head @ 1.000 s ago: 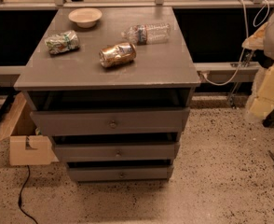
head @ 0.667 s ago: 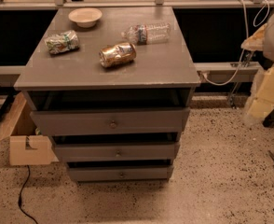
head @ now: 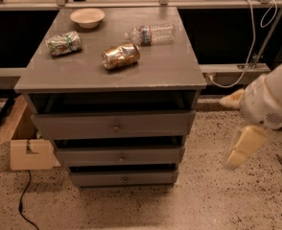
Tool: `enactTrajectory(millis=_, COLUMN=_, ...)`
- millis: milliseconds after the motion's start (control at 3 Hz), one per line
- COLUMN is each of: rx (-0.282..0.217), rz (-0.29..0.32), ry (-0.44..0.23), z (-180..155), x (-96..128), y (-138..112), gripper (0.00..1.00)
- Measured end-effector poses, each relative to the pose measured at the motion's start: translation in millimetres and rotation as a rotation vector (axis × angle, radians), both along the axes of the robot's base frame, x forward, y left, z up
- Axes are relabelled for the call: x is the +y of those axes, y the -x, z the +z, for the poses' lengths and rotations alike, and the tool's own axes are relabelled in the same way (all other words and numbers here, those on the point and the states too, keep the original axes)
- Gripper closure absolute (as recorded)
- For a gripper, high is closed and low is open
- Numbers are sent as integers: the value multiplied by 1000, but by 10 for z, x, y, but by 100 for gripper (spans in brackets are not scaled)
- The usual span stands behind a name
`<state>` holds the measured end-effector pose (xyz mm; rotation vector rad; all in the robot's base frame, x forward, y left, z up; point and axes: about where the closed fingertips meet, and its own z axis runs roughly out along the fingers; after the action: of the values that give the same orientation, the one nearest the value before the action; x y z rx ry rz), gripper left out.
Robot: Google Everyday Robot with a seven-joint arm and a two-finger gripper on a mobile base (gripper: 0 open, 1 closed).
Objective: Open bottom drawer
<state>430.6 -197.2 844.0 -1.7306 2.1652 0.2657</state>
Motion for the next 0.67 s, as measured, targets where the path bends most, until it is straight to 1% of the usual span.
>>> enactTrajectory(millis=333, rx=107, rz=19, ry=-129, z=-936, x=327, y=104, gripper=0)
enactTrajectory(millis=667, rx=201, rz=27, ry=-239, z=-1725, x=730, y=169, gripper=0)
